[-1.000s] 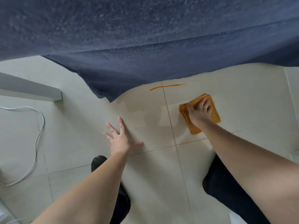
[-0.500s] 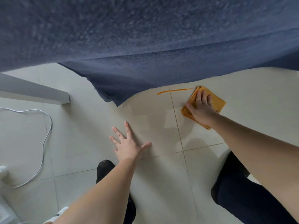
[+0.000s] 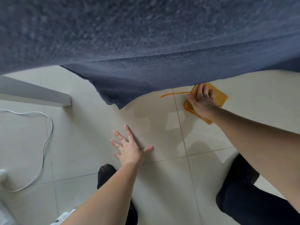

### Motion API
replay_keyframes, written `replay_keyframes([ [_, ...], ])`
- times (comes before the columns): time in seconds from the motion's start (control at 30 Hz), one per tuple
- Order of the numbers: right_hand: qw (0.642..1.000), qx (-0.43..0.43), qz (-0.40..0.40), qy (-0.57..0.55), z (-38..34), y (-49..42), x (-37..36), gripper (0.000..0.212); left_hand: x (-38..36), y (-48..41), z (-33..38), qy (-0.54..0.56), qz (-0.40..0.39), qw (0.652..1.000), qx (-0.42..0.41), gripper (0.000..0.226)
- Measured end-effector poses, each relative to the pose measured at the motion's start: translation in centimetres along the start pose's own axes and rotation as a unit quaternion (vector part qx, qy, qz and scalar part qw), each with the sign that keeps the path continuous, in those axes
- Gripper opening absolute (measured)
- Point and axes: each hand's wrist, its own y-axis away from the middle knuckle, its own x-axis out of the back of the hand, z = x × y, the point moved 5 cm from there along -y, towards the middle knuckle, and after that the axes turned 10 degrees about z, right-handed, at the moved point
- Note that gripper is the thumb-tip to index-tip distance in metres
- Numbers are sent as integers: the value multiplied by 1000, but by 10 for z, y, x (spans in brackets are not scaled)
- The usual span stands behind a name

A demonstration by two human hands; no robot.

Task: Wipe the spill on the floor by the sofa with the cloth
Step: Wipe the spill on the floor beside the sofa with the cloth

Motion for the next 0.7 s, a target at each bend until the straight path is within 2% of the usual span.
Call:
replay_keyframes([
  [0.1,998,50,-10,25,-6,14,-8,85,0,0,0,16,-3,1000,-1,154],
  [0.2,992,92,-37,74,19,31,-19,87,3,3,0,20,5,1000,-6,152],
  [0.37,1000,-1,6,9,3,4,1,93,2,4,0,18,8,1000,-5,151],
  [0.43,1000,24,6,9,-17,5,-1,89,2,3,-1,19,7,1000,-4,151],
  [0.57,985,117,-46,116,5,36,-21,89,1,3,0,20,3,1000,1,152],
  [0.7,995,70,-3,73,10,22,-9,94,-1,2,-1,17,12,1000,-1,152],
])
